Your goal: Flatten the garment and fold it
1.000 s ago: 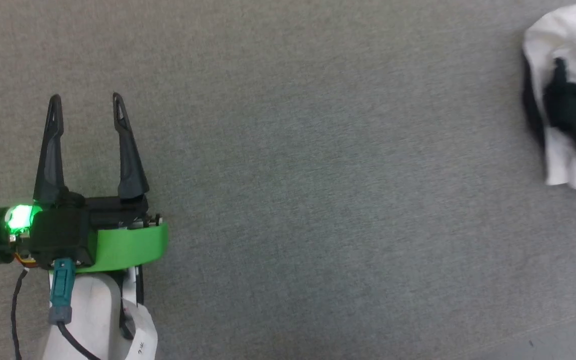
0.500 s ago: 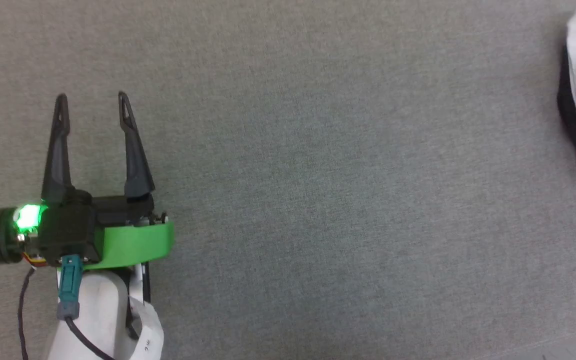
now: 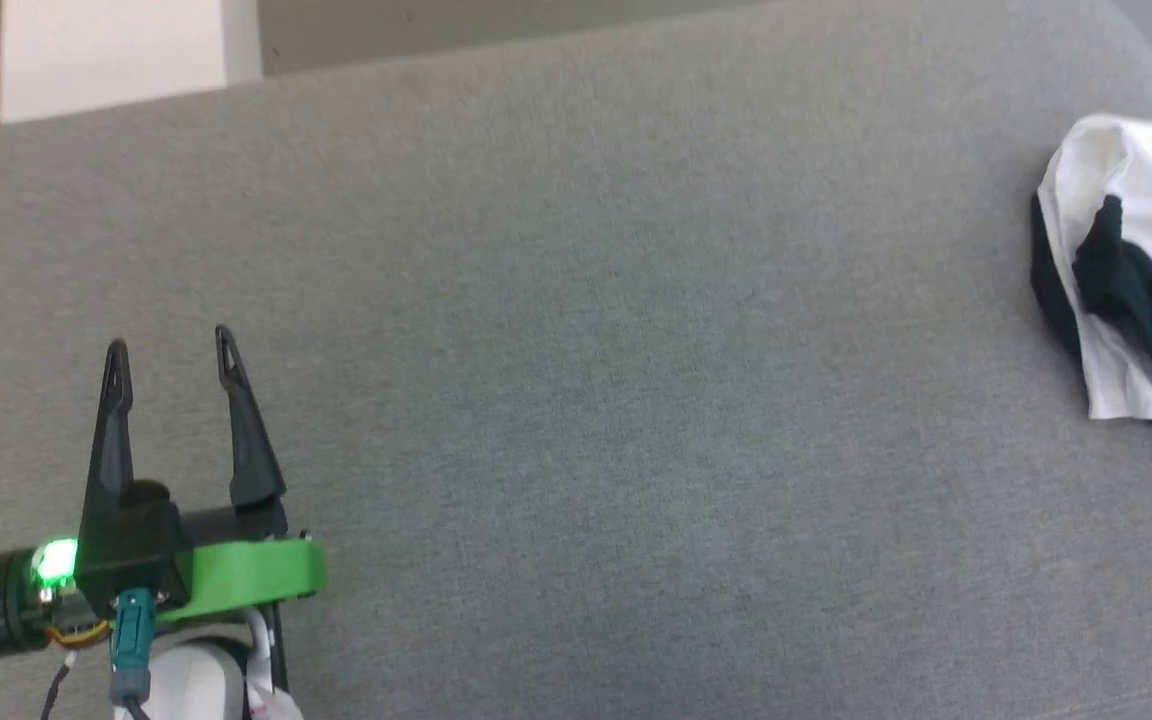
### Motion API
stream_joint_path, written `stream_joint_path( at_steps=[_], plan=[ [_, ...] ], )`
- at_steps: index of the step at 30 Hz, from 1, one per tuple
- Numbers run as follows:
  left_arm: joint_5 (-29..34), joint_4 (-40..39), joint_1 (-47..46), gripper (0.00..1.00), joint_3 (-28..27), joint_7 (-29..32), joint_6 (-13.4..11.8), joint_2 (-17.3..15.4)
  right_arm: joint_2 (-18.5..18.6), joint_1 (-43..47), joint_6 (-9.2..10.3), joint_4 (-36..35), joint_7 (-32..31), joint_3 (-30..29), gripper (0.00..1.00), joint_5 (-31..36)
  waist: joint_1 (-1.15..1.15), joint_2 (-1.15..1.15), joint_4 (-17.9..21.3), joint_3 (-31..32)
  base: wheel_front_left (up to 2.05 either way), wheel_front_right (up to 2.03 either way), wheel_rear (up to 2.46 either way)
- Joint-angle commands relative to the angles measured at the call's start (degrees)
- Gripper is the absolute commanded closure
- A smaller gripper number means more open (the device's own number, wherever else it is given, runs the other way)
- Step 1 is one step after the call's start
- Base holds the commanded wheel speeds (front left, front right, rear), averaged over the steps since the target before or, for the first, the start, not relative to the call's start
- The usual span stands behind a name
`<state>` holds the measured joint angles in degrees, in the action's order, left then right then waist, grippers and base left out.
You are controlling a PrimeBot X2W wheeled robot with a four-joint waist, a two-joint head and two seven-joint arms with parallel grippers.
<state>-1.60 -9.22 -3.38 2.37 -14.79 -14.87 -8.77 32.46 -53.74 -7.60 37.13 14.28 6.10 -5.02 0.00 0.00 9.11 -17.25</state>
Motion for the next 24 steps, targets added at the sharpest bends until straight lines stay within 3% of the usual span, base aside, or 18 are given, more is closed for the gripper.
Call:
stream_joint_path(
  at_steps=[1,6,11,19,24],
  plan=[
    [-0.3,0.4,1.0,0.00,-0.4,-0.2,-0.3,0.3,-2.3,2.4,0.11,-2.3,0.5,-1.3,0.00,0.5,0.00,0.00,-1.8,4.5,0.00,0.00,0.00],
    [-0.5,1.3,3.4,0.00,-1.4,-0.2,0.0,0.5,-12.6,11.7,0.11,-16.4,0.7,-5.5,0.00,-0.5,0.00,0.00,-3.2,7.6,0.00,0.00,0.00],
    [-0.3,2.2,4.4,0.00,-1.4,-0.2,1.0,0.8,-20.9,22.6,0.11,-25.9,0.7,-5.2,0.00,-2.3,0.00,0.00,-4.5,9.2,0.00,0.00,0.00],
    [0.2,3.5,4.9,0.00,-0.6,-0.2,2.4,1.5,-26.3,35.7,0.11,-28.3,0.7,-3.7,0.00,-6.0,0.00,0.00,-5.7,10.6,0.00,0.00,0.00],
    [0.3,4.5,4.9,0.00,-0.1,-0.2,3.1,1.8,-28.1,42.0,0.11,-29.5,0.7,-3.6,0.00,-4.9,0.00,0.00,-5.8,11.2,0.00,0.00,0.00]
  ],
)
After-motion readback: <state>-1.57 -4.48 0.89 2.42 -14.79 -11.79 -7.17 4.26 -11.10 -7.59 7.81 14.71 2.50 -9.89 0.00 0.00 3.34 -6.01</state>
